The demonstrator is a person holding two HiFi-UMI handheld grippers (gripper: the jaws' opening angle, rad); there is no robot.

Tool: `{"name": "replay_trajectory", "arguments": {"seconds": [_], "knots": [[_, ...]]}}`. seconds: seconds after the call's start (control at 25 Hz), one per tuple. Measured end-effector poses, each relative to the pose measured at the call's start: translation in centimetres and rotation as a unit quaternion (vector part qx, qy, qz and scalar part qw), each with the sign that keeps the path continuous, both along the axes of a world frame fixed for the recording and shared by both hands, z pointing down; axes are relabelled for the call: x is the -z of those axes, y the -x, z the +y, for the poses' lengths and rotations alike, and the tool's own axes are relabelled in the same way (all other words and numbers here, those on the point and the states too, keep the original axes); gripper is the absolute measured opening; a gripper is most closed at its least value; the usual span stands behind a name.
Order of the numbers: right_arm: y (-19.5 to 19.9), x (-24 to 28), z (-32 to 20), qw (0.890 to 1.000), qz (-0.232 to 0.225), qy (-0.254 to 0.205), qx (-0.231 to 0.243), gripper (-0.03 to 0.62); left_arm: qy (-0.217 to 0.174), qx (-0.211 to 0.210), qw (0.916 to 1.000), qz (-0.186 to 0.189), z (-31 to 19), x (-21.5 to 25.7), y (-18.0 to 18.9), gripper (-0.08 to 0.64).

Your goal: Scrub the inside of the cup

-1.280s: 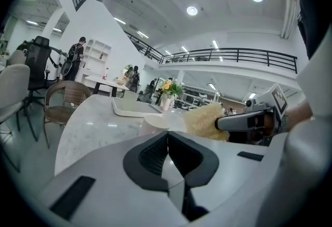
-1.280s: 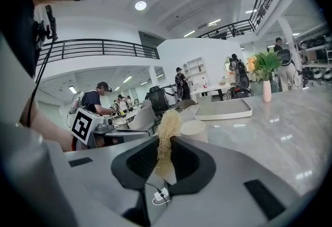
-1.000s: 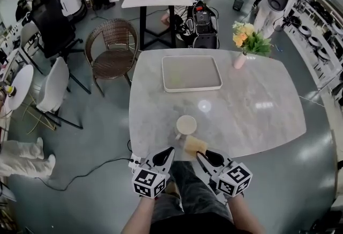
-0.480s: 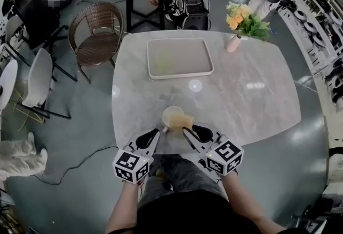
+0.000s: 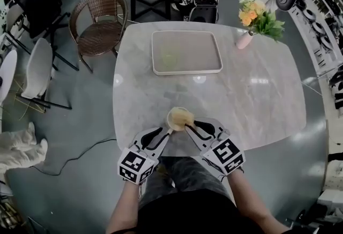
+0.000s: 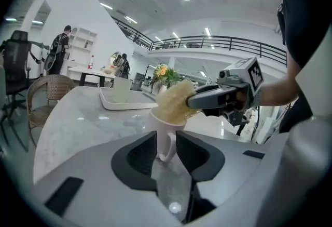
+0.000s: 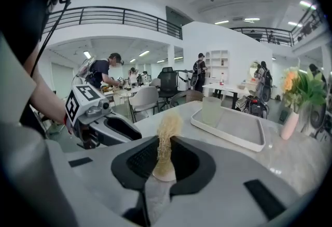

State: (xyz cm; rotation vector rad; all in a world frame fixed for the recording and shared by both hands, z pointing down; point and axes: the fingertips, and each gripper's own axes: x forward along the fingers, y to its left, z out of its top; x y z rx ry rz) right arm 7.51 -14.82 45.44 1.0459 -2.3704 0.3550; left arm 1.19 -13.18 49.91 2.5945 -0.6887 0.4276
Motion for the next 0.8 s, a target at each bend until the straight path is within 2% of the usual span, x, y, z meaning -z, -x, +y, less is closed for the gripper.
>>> {"name": "replay_trajectory", "arguments": {"seconds": [0.08, 0.16, 0.28, 0.4, 0.52, 0.8], "knots": [[0.4, -0.3, -0.2, 0.998, 0.046, 0.001, 0.035, 0.063, 0.002, -0.022, 0.9997, 0.002, 0.6, -0.1, -0.4, 0.123], [0.9, -0.6, -0.1, 0.992, 0.100, 0.006, 0.077, 0.063, 0.000, -0.042, 0.9991, -0.010, 1.2, -0.5, -0.9, 0.130], [1.4, -1.0, -0.2, 0.976, 0.170, 0.019, 0.135, 0.063, -0.009, -0.059, 0.9973, -0.043, 1.8, -1.5, -1.7, 0.132], [1.7, -1.4, 0.0, 0.958, 0.219, 0.036, 0.180, 0.063, -0.015, -0.055, 0.9963, -0.064, 1.9, -2.4, -2.0, 0.132], [1.7, -1.4, 0.2, 0.942, 0.257, 0.043, 0.210, 0.063, -0.020, -0.039, 0.9960, -0.078, 1.5, -2.9, -1.9, 0.132], [1.3, -1.4, 0.2, 0.917, 0.306, 0.062, 0.249, 0.063, -0.032, -0.029, 0.9952, -0.088, 0.4, -3.0, -1.9, 0.130]]}}
